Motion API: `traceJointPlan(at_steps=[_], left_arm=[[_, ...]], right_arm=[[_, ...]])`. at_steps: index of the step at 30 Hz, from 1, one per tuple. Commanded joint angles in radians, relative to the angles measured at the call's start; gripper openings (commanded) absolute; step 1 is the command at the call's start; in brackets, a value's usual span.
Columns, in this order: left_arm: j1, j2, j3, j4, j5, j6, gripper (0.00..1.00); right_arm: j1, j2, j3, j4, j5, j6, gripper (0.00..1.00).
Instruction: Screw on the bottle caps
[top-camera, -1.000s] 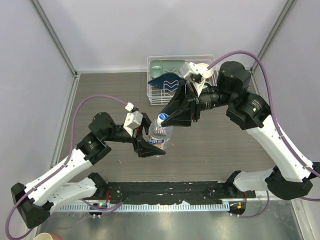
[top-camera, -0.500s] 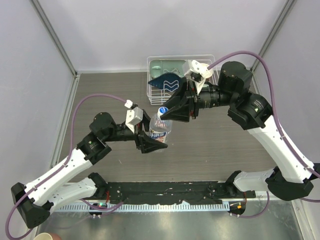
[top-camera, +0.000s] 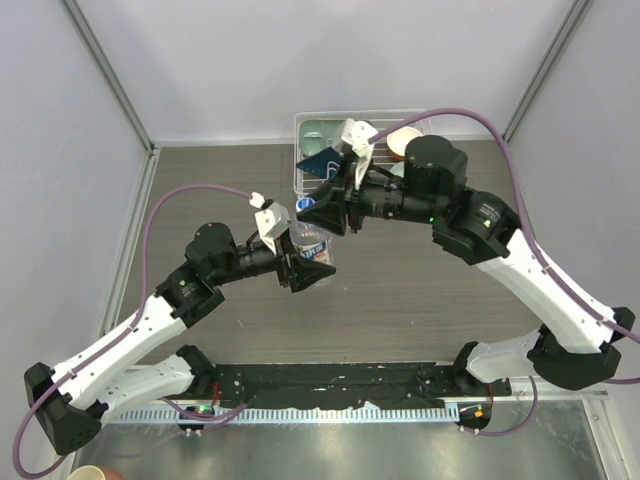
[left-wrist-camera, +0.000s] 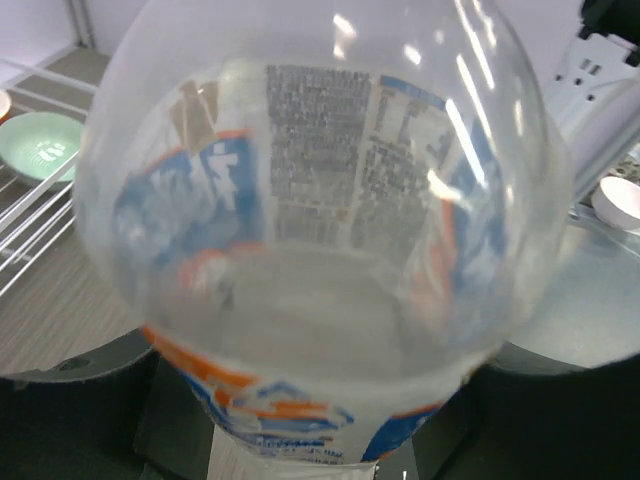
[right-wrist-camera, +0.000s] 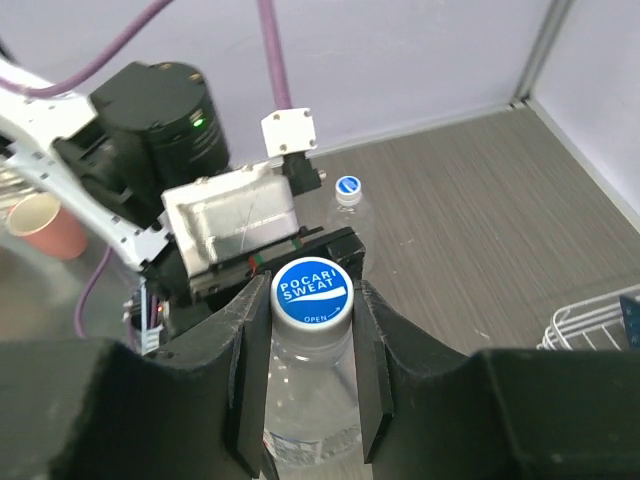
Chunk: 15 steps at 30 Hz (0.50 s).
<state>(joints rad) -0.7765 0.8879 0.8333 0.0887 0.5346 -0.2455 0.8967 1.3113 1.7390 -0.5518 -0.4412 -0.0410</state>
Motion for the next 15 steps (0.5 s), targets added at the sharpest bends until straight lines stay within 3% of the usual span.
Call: traceJointPlan(at_steps=[1,5,9,15], left_arm=[[0.013,-0.010,0.069,0.160,-0.146,0.018,0.00],[0.013,-0.018,0.052,0.161,-0.185,0.081,0.00],[0.011,-0.030,0.032,0.160,-0.234,0.143,0.00],[0.013,-0.043,0.010,0.163,-0.306,0.201,0.00]], right_arm=[[0.074,0.109,-0.015,-0.189,0.267,0.084,0.01],[0.114,0.140,0.013,-0.204,0.438,0.157,0.01],[0.179,0.175,0.053,-0.261,0.733,0.187,0.01],[0.240,0.183,0.085,-0.313,1.031,0.302,0.01]])
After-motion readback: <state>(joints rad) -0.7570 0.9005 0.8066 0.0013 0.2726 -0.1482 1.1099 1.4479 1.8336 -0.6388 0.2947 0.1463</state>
